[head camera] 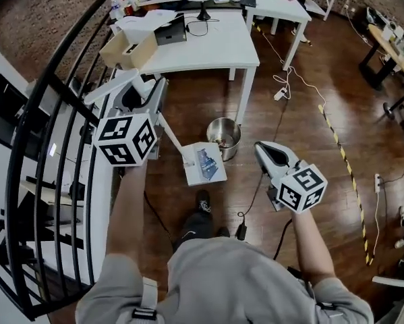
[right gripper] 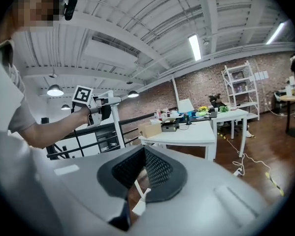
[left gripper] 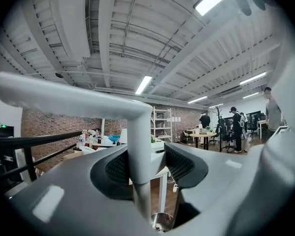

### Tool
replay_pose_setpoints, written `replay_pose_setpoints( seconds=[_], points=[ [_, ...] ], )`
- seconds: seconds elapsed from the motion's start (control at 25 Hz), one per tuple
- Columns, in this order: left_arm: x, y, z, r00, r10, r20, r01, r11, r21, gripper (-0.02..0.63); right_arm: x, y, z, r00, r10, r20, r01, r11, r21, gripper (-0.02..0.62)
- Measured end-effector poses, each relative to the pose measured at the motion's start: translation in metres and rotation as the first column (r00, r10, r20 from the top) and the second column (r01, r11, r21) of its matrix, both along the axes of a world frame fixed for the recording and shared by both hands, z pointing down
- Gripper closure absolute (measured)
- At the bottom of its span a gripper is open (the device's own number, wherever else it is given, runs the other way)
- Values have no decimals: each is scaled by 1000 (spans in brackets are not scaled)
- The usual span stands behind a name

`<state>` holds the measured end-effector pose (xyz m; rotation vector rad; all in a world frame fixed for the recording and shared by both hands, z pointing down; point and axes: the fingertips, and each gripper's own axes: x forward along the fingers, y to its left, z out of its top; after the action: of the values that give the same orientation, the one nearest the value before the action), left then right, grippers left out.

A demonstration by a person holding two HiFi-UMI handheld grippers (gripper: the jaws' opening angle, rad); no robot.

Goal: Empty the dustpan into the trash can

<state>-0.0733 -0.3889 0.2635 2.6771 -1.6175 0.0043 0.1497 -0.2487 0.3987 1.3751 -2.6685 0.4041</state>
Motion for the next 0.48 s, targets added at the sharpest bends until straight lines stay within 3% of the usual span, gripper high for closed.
replay_pose_setpoints(
  seconds=[0.2, 0.48],
  points=[
    [30, -63, 11, 998, 62, -20, -62, 998, -9, 410, 26, -54, 2, 995, 98, -23, -98, 995, 1, 597],
    [48, -149, 28, 992, 125, -35, -127, 989, -70, 411, 29, -129, -8, 984, 177, -25, -177, 984, -2, 597]
  ],
)
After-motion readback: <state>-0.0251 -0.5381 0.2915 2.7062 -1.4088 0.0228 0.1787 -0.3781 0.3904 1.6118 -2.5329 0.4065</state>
